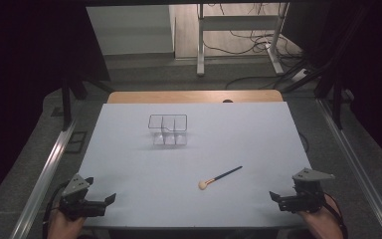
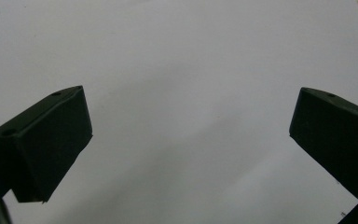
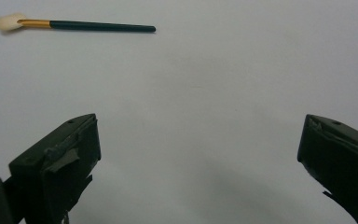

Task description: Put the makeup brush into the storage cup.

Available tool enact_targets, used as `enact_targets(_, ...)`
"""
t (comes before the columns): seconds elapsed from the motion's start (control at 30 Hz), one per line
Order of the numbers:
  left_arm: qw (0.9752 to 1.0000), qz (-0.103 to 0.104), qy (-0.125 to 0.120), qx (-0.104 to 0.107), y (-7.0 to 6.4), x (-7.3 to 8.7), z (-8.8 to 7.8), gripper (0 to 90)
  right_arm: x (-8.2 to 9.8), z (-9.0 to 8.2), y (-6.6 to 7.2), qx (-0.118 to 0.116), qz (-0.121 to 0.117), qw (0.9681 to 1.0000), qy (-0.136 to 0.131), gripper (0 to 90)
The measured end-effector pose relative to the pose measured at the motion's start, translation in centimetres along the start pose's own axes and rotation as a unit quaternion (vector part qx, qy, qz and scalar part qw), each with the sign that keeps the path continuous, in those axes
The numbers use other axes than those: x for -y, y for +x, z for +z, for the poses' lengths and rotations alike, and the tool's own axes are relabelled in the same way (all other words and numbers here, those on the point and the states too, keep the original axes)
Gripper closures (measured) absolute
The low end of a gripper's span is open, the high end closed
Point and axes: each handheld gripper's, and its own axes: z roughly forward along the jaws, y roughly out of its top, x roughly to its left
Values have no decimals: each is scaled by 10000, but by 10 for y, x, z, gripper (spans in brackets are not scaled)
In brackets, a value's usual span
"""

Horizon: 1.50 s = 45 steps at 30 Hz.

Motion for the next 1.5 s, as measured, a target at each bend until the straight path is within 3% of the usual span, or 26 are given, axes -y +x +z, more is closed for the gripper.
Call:
enact_targets(0.47,9999,144,20,70,0,1,2,3,-11,4,5,-81,-211,9997,29,3)
enact_targets(0.73,9999,69,-28,142,-1,0,2,2,-17,6,8,-165,-200,9997,5,0)
enact_targets(0.97,9999,58,45,138,-2,-1,3,1,-23,10,11,-293,-153,9994,141,0)
enact_targets(1.4,9997,95,203,65,-3,-1,5,0,-35,18,7,-268,-304,9986,334,0)
enact_targets(1.5,9997,89,215,70,-3,-1,5,0,-37,21,7,-311,-386,9976,478,0)
